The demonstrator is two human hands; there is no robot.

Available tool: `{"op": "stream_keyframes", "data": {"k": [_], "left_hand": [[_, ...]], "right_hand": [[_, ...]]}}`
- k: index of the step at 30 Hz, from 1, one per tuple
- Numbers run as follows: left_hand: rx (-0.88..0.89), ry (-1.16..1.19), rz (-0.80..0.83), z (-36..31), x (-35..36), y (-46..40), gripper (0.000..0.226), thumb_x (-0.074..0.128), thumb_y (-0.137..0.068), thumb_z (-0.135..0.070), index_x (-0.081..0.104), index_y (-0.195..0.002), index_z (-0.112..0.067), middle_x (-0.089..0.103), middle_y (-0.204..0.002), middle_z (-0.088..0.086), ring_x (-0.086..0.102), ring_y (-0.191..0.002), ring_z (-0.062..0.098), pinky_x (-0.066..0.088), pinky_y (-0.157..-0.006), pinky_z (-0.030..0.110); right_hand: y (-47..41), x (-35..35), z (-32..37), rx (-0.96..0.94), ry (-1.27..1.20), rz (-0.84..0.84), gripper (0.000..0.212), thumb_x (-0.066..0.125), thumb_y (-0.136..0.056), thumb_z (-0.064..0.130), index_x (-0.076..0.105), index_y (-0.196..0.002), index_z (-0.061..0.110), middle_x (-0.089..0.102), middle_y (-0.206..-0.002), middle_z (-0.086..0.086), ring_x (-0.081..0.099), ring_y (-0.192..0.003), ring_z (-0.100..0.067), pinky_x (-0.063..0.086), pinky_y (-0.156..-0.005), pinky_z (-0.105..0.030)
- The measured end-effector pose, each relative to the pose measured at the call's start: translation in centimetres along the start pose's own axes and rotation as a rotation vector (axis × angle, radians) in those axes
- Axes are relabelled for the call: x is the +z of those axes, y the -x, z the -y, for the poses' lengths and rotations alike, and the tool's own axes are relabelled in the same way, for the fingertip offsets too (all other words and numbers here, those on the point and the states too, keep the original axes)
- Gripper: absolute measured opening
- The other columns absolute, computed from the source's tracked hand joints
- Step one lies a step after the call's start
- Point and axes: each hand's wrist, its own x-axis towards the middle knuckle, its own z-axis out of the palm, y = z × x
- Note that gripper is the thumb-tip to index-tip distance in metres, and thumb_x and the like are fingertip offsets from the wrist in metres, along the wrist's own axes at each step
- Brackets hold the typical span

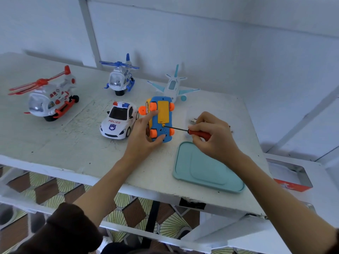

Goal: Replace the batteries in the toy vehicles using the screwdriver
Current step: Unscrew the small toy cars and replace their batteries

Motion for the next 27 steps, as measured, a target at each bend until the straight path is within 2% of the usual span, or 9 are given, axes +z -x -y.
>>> {"op": "stream_keyframes", "data": {"k": [2, 4, 7, 9, 12, 15, 19, 23, 27], "left_hand": [[-0.003, -0.025, 0.007, -0.1, 0.1, 0.0, 0.066, 0.070, -0.077, -0.034, 0.036, -0.134, -0.041, 0.048, -0.122, -0.002, 0.054, -0.105, 0.021, 0.053, -0.085, 0.045], [-0.011, -0.022, 0.006, 0.0, 0.0, -0.1, 0.066, 0.067, -0.076, -0.040, 0.036, -0.135, -0.040, 0.048, -0.124, -0.001, 0.053, -0.110, 0.019, 0.052, -0.087, 0.044], [-0.017, -0.027, 0.011, 0.0, 0.0, -0.1, 0.067, 0.065, -0.077, -0.041, 0.036, -0.137, -0.036, 0.048, -0.125, -0.002, 0.051, -0.111, 0.018, 0.052, -0.088, 0.042], [-0.006, -0.039, 0.014, -0.1, 0.0, 0.0, 0.066, 0.062, -0.076, -0.045, 0.036, -0.136, -0.038, 0.048, -0.123, -0.002, 0.051, -0.109, 0.017, 0.051, -0.087, 0.039], [-0.007, -0.045, 0.016, -0.2, 0.0, 0.0, 0.067, 0.065, -0.076, -0.043, 0.036, -0.135, -0.039, 0.047, -0.120, 0.001, 0.049, -0.105, 0.016, 0.048, -0.082, 0.027], [-0.006, -0.087, 0.016, -0.3, 0.2, 0.0, 0.068, 0.069, -0.076, -0.033, 0.038, -0.136, -0.033, 0.049, -0.118, 0.005, 0.045, -0.100, 0.011, 0.037, -0.079, 0.012], [-0.014, -0.067, 0.012, -0.3, 0.0, 0.0, 0.066, 0.063, -0.074, -0.045, 0.033, -0.133, -0.041, 0.049, -0.120, 0.004, 0.047, -0.105, 0.012, 0.040, -0.081, 0.017], [-0.026, -0.066, 0.008, -0.4, 0.1, 0.0, 0.067, 0.067, -0.075, -0.037, 0.035, -0.135, -0.038, 0.048, -0.119, 0.002, 0.046, -0.105, 0.010, 0.041, -0.082, 0.018], [-0.025, -0.046, 0.016, -0.6, 0.0, 0.1, 0.067, 0.071, -0.077, -0.032, 0.038, -0.136, -0.033, 0.047, -0.118, 0.002, 0.046, -0.105, 0.009, 0.042, -0.083, 0.018]], "right_hand": [[-0.2, -0.3, 0.3, -0.020, 0.084, 0.024, 0.013, 0.062, -0.069, 0.008, 0.072, -0.077, 0.006, 0.057, -0.071, -0.005, 0.054, -0.055, -0.019, 0.043, -0.046, -0.026], [-0.4, -0.4, 0.5, 0.002, 0.177, 0.022, 0.019, 0.057, -0.075, 0.018, 0.074, -0.077, 0.010, 0.060, -0.069, -0.002, 0.056, -0.051, -0.023, 0.041, -0.044, -0.024], [-0.7, -0.4, 1.0, 0.156, 0.200, 0.048, 0.031, 0.049, -0.084, 0.031, 0.071, -0.097, 0.012, 0.070, -0.079, -0.001, 0.063, -0.071, -0.024, 0.045, -0.058, -0.028], [-0.9, -0.5, 1.0, 0.200, 0.201, 0.097, 0.030, 0.056, -0.087, 0.038, 0.063, -0.101, 0.012, 0.066, -0.084, 0.001, 0.060, -0.077, -0.020, 0.042, -0.063, -0.028], [-1.4, -1.0, 1.4, 0.186, 0.174, 0.161, 0.028, 0.073, -0.076, 0.027, 0.056, -0.089, 0.010, 0.051, -0.085, 0.004, 0.054, -0.076, -0.020, 0.040, -0.064, -0.029], [-2.2, -1.5, 1.9, 0.198, 0.229, 0.193, 0.022, 0.070, -0.079, 0.026, 0.060, -0.087, 0.009, 0.055, -0.086, 0.000, 0.056, -0.080, -0.024, 0.035, -0.064, -0.027], [-3.3, -1.7, 2.5, 0.241, 0.464, 0.320, 0.036, 0.053, -0.088, 0.045, 0.062, -0.095, 0.012, 0.062, -0.092, -0.002, 0.055, -0.083, -0.020, 0.032, -0.064, -0.026], [-3.2, -1.6, 3.2, 0.225, 0.359, 0.316, 0.027, 0.065, -0.083, 0.034, 0.046, -0.092, 0.016, 0.043, -0.094, 0.004, 0.050, -0.079, -0.020, 0.032, -0.067, -0.026], [-3.8, -1.8, 3.5, 0.217, 0.551, 0.352, 0.035, 0.045, -0.093, 0.042, 0.058, -0.092, 0.010, 0.052, -0.088, -0.003, 0.049, -0.075, -0.021, 0.032, -0.057, -0.026]]}}
